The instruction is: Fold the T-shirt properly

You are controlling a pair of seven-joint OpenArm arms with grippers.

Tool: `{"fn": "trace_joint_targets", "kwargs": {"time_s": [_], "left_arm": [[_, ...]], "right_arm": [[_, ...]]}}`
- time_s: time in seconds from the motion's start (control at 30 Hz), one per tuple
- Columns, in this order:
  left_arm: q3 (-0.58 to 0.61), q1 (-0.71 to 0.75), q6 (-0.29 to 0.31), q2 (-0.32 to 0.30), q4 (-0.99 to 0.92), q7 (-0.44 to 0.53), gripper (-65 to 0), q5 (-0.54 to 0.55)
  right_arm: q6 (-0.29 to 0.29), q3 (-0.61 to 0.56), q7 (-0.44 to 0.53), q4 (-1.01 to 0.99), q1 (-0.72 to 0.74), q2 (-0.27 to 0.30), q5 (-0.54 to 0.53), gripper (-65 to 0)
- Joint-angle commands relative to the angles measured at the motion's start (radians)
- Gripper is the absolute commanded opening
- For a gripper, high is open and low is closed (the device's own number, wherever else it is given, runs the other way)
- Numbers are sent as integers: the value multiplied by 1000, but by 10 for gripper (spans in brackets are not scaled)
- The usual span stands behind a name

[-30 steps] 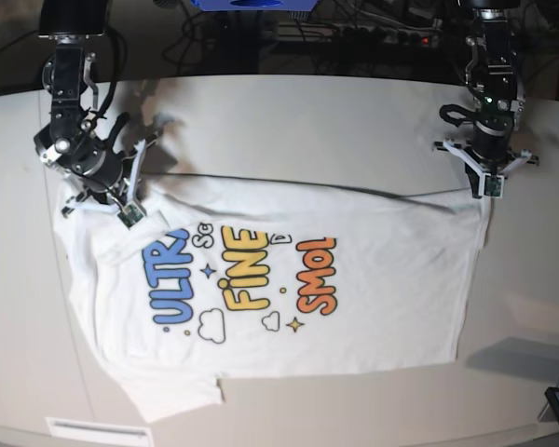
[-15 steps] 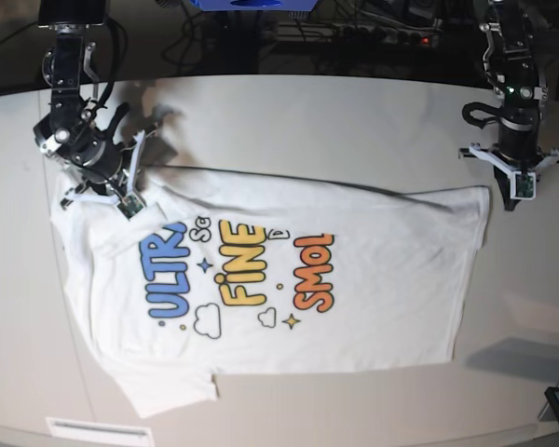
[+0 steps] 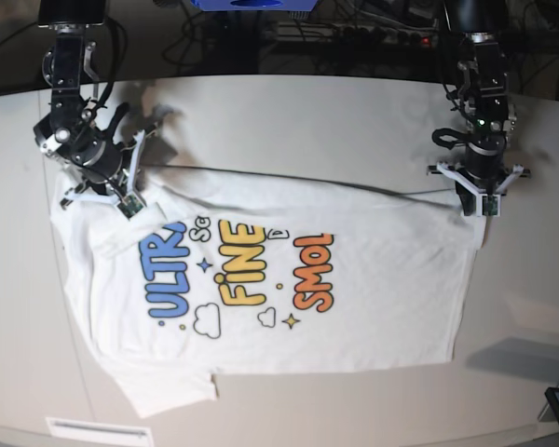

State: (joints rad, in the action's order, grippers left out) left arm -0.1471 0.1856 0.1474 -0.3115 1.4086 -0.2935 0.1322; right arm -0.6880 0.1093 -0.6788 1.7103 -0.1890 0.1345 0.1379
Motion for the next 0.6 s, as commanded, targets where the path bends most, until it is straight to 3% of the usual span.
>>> {"fn": "trace_joint_targets", "kwargs": {"time_s": [0.0, 0.2, 0.57], "left_arm": [[7, -5, -1, -13, 4, 7, -531, 2], [7, 59, -1, -30, 4, 7, -531, -7], [1, 213, -1, -137, 15, 15, -531, 1]], "right_arm": [[-10, 2, -26, 6, -4, 7, 12, -647], [-10, 3, -26, 6, -19, 7, 12, -647], [-10, 3, -26, 12, -48, 9, 35, -647]]}}
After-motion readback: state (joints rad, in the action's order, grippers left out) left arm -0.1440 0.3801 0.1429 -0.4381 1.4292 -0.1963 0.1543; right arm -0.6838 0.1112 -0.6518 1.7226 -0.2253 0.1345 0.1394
